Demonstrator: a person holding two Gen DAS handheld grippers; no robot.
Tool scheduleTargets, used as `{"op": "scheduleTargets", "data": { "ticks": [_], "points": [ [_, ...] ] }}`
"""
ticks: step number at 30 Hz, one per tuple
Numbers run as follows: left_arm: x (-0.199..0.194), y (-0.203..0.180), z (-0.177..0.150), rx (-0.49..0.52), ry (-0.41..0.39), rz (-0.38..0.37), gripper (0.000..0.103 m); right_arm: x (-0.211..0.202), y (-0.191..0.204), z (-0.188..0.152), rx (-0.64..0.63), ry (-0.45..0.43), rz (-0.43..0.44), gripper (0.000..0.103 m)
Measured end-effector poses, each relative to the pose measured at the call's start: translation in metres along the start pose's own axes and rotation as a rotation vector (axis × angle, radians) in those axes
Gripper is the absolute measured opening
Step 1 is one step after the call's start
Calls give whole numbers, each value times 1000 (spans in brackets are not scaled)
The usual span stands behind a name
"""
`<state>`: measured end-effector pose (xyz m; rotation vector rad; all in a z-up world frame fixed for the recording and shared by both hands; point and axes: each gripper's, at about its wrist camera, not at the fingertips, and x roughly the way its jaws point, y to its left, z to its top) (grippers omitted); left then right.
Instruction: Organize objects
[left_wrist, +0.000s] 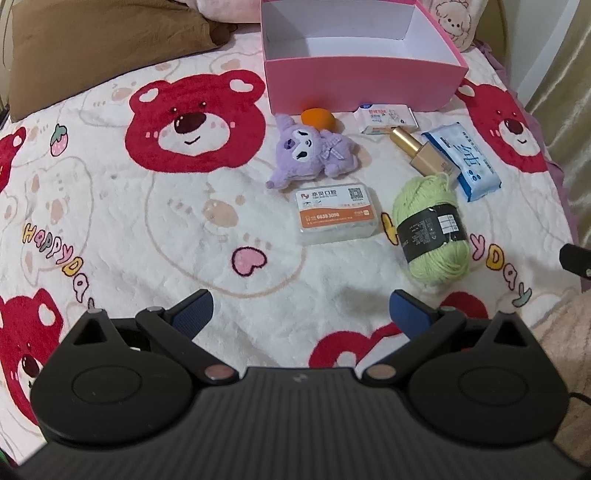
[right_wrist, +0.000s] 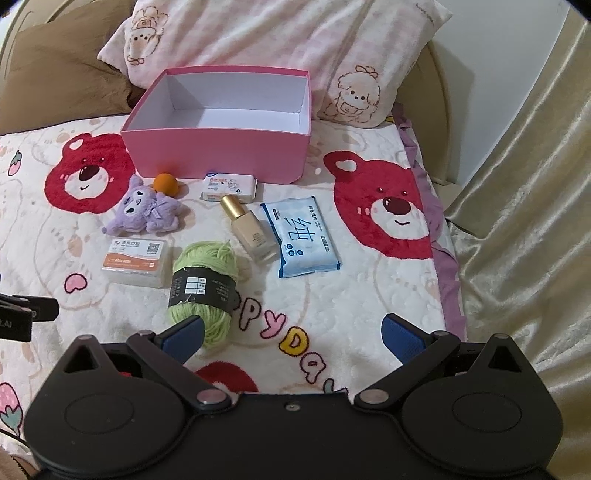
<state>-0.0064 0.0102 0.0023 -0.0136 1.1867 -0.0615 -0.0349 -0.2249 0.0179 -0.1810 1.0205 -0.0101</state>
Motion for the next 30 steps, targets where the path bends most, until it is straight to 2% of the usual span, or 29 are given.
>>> {"op": "scheduleTargets", "data": {
  "ticks": [13, 20, 22, 26, 27, 28, 30],
  "points": [
    [-2, -4, 1, 13, -7, 7, 103, 2, 4, 0, -2, 8, 7, 103],
    [-1, -2, 2, 14, 6, -20, 103, 9, 4, -1, 4, 19, 2, 103],
    [-1, -2, 6, 22, 5, -27, 103, 6, 2, 0, 9, -13, 28, 103],
    [-6, 1, 21, 20, -29, -81, 101, -8, -5, 3, -28, -182, 206, 103],
    [-8, 2, 25, 17, -48, -102, 101, -7, -6, 2, -41, -214, 222, 103],
    [-9, 2, 29, 19, -63, -115, 101, -1, -7, 3, -54, -238, 213, 103],
    [-8, -3, 37, 36, -96, -112, 101, 21, -5, 3, -56, -231, 160, 103]
  ]
}}
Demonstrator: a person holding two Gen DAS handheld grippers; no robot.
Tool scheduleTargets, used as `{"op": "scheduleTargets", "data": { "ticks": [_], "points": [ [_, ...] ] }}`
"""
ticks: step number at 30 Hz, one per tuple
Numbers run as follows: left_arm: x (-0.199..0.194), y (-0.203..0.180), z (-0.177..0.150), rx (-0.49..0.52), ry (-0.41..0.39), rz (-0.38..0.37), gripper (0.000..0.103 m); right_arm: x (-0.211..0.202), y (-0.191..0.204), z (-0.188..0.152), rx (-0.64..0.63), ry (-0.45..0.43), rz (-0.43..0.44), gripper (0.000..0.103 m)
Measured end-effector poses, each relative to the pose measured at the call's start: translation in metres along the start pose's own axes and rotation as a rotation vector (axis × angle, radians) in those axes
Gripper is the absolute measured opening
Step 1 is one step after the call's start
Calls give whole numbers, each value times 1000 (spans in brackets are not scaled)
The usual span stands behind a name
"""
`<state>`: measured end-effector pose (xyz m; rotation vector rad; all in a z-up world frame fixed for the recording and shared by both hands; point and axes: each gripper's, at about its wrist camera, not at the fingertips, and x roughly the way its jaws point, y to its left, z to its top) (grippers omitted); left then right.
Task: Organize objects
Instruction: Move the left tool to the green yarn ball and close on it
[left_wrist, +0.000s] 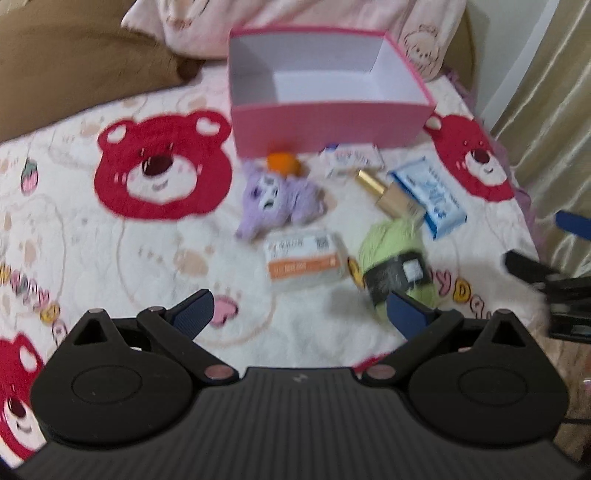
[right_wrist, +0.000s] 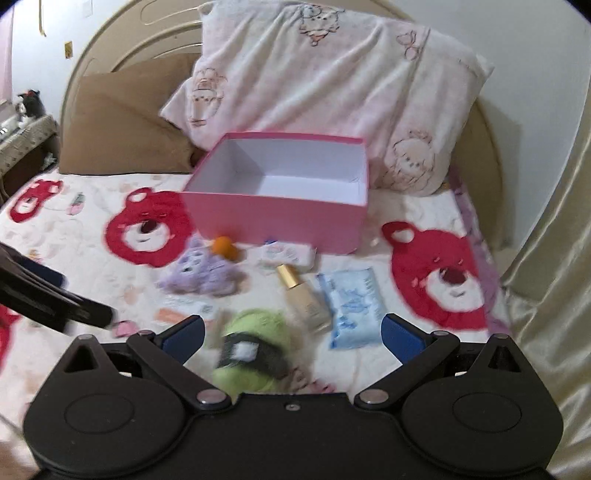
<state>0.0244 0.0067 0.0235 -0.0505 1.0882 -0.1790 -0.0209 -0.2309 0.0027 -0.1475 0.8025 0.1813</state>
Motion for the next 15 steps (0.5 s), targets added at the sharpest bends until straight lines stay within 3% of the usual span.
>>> {"op": "scheduleTargets", "data": {
  "ticks": [3, 8, 15],
  "points": [
    [9, -8, 10, 23, -35, -10, 101, 32, -5, -7, 19, 66, 64, 101],
    [40, -18, 26, -37, -8, -123, 101, 52, -12, -16, 109, 91, 285, 101],
    [83, -41, 16, -45, 51, -171, 99, 67, 10, -35, 34, 108, 386, 100]
  ]
}}
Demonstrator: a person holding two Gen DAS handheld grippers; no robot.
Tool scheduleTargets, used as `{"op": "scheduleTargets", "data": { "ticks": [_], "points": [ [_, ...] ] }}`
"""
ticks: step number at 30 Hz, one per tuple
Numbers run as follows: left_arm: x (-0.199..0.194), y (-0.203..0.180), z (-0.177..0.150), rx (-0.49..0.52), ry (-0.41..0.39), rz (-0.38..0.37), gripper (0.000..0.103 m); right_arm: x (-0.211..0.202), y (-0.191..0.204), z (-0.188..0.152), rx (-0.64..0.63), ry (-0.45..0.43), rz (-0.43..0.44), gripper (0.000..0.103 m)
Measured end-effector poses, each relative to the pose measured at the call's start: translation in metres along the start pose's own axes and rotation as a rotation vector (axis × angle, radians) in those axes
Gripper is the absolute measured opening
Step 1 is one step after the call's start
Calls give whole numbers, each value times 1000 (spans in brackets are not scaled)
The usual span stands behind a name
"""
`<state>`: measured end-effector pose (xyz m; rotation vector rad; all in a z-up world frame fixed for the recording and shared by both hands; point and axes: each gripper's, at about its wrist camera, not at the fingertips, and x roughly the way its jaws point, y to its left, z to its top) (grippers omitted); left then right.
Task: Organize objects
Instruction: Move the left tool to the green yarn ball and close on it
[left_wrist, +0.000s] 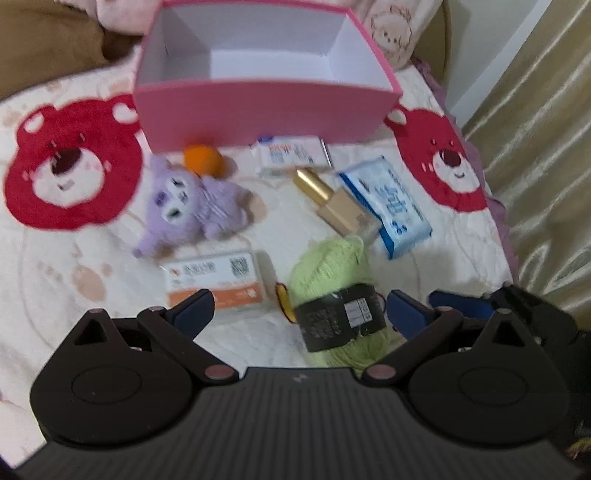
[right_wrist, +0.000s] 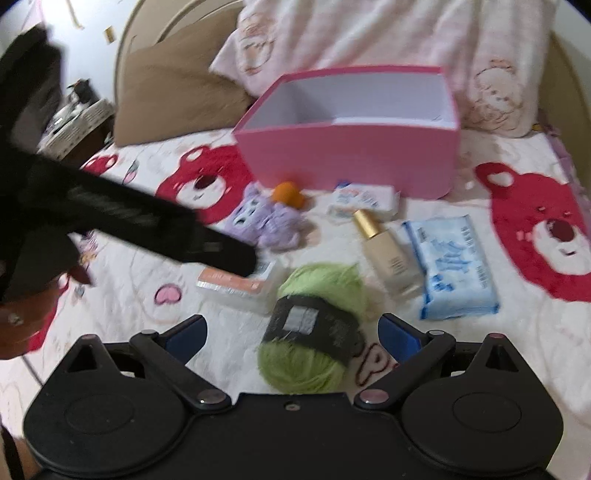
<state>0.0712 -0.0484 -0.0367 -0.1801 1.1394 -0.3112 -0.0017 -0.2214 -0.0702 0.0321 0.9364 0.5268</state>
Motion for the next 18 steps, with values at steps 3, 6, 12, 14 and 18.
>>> {"op": "scheduleTargets", "data": {
  "ticks": [3, 6, 12, 14, 18],
  "points": [
    [15, -1, -10, 6, 18, -26, 92, 1, 3, -12, 14, -28, 8, 100],
    [26, -1, -17, 18, 22, -87, 79, 8, 8, -15, -13, -4, -12, 100],
    [42, 1, -23, -5, 26, -169, 63, 40, -13, -22, 82, 127, -37, 89],
    [49, 3, -25, -25, 24, -174, 61, 46, -14, -23, 93, 152, -20, 79],
    [56, 4, -27, -28, 24, -202, 54, 51, -9, -26, 61, 158, -64, 61]
  ]
}}
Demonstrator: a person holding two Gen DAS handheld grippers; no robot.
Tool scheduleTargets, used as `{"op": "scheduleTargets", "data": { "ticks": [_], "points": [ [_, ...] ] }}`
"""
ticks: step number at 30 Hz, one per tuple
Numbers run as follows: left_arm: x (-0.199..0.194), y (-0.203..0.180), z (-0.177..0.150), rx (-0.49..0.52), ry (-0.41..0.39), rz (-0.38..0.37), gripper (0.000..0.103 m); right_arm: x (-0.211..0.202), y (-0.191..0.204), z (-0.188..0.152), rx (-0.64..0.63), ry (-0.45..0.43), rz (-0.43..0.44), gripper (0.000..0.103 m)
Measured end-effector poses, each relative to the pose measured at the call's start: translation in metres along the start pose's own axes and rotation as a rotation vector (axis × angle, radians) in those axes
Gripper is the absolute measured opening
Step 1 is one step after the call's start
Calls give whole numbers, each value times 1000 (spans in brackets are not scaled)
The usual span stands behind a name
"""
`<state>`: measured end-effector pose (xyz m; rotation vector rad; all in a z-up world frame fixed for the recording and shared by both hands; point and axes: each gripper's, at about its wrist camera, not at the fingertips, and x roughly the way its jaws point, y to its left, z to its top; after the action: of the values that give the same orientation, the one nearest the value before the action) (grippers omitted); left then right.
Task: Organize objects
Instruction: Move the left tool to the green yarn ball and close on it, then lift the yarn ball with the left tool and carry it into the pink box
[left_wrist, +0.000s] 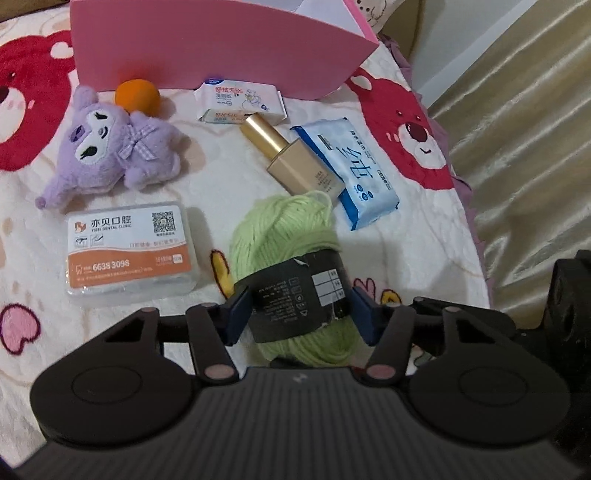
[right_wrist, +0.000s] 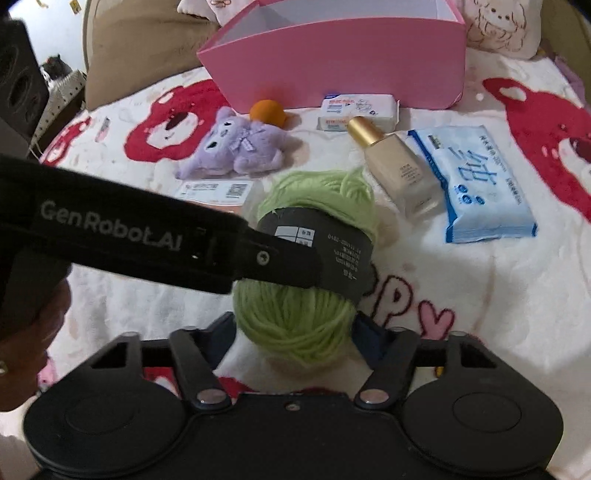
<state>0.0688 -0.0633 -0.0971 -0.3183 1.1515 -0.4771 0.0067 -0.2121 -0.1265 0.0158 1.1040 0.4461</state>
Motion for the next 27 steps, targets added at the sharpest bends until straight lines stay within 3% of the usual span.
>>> {"op": "scheduleTargets", "data": {
  "ticks": [8, 14, 20, 24, 27],
  "points": [
    [-9, -14, -9, 65, -60, 32, 51, -11, 8, 1, -38, -52, -40, 49],
    [-44, -31, 0, 151, -150, 38, 50, -41, 22, 9, -60, -182, -51, 47],
    [-84, -53, 38, 227, -225, 26, 50, -76, 33, 35, -138, -333, -105, 46],
    [-110, -69, 73, 288, -290, 28, 51, -99, 33, 69, -186, -419, -136, 46],
    [-124, -76, 104, 275, -289, 60, 51, -107, 27, 99, -212, -448, -111, 46]
  ]
}}
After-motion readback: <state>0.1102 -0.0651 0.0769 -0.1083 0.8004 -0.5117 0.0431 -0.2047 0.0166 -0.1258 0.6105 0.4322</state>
